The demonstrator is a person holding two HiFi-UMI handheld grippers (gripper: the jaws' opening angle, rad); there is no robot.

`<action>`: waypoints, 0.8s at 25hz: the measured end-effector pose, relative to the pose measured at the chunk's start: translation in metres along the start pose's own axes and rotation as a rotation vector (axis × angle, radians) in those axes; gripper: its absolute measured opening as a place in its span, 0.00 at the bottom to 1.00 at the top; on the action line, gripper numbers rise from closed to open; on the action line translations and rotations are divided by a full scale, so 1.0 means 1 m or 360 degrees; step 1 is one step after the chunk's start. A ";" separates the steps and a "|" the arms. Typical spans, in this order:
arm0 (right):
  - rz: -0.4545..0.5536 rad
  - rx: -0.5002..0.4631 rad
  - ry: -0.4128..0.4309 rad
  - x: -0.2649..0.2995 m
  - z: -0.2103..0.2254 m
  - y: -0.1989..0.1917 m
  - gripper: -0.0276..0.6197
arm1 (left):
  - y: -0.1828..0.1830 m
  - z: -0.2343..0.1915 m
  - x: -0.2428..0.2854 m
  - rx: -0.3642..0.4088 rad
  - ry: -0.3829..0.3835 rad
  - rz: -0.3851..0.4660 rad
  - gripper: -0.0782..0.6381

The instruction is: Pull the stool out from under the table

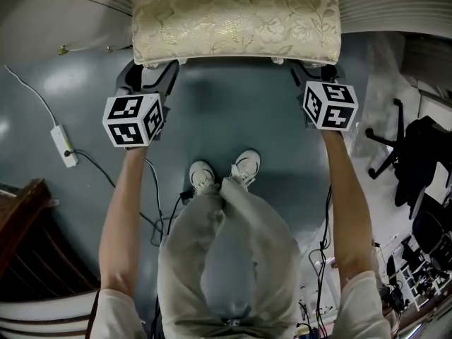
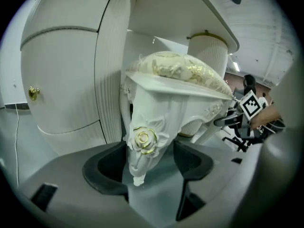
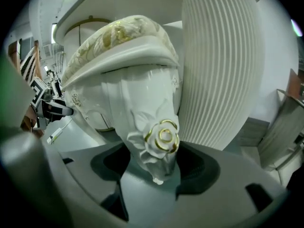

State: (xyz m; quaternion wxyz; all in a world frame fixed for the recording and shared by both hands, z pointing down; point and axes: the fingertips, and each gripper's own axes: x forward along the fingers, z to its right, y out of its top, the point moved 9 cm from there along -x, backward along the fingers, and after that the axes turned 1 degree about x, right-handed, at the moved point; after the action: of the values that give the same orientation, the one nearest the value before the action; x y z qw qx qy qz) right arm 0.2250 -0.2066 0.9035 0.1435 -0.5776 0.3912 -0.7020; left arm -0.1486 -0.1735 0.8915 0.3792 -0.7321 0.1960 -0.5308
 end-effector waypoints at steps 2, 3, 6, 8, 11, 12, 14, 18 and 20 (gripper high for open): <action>0.0004 -0.0027 -0.0010 0.003 -0.001 0.003 0.45 | 0.005 -0.001 0.007 0.0045 0.0014 -0.0016 0.51; 0.0004 -0.0035 -0.0010 0.004 -0.001 0.003 0.45 | 0.007 -0.001 0.009 0.0066 0.0017 -0.0022 0.51; -0.0015 -0.0048 -0.0011 0.003 0.000 0.002 0.44 | 0.007 -0.001 0.009 0.0108 0.0011 -0.0025 0.51; -0.0044 -0.0044 -0.0016 0.004 -0.001 0.003 0.44 | 0.007 -0.002 0.009 0.0118 0.0000 -0.0052 0.50; -0.0084 -0.0045 -0.0023 0.003 -0.001 0.006 0.44 | 0.010 -0.002 0.009 0.0114 -0.0012 -0.0097 0.50; -0.0100 -0.0048 -0.0020 0.002 -0.001 0.006 0.44 | 0.010 -0.002 0.008 0.0112 -0.0015 -0.0111 0.50; -0.0133 -0.0051 -0.0009 0.001 -0.002 0.006 0.43 | 0.011 -0.001 0.006 0.0110 -0.0017 -0.0140 0.50; -0.0177 -0.0030 0.0004 -0.001 -0.003 0.008 0.44 | 0.018 -0.003 0.005 0.0118 -0.0034 -0.0216 0.50; -0.0197 -0.0023 -0.0002 -0.004 -0.004 0.008 0.44 | 0.020 -0.003 0.005 0.0120 -0.0051 -0.0252 0.50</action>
State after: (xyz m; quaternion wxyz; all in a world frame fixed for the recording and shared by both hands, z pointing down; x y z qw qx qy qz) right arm 0.2206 -0.2078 0.8955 0.0958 -0.6021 0.3597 -0.7063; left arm -0.1477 -0.1905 0.8801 0.3663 -0.7390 0.1111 -0.5544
